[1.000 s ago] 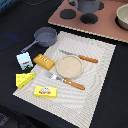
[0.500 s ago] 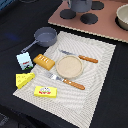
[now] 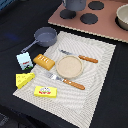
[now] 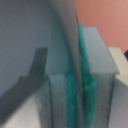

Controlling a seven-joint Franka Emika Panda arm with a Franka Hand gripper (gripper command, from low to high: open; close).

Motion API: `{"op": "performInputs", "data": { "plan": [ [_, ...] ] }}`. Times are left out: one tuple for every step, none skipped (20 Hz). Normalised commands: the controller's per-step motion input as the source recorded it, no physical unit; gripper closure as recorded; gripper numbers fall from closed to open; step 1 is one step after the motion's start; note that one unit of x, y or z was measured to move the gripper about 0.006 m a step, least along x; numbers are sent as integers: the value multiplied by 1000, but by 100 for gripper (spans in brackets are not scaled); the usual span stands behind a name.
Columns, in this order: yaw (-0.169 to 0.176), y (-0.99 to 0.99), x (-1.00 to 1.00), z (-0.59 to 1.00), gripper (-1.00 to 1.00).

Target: Interact with the objects in diverse but meaningful ways.

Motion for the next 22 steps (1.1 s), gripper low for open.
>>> {"op": "performInputs", "data": {
  "plan": [
    [0,-100,-240,-83,100],
    [0,-120,-246,-106,100],
    [0,-120,-246,-131,100],
    [0,-140,-271,-166,100],
    [0,-149,-269,-189,100],
    [0,-143,-251,-214,100],
    [0,-163,-263,-231,100],
    [0,-166,-257,-246,100],
    [0,-171,-251,-257,100],
    [0,-154,-240,-263,100],
    [0,-163,-263,-280,100],
    [0,-163,-277,-289,100],
    [0,-140,-274,-309,100],
    [0,-143,-289,-303,100],
    [0,-126,-289,-311,100],
    [0,-126,-280,-297,100],
    [0,-120,-274,-294,100],
    [0,-120,-257,-271,100],
    [0,-106,-237,-269,100],
    [0,-91,-217,-257,100],
    [0,-100,-223,-263,100],
    [0,-94,-206,-266,100]
  ]
}}
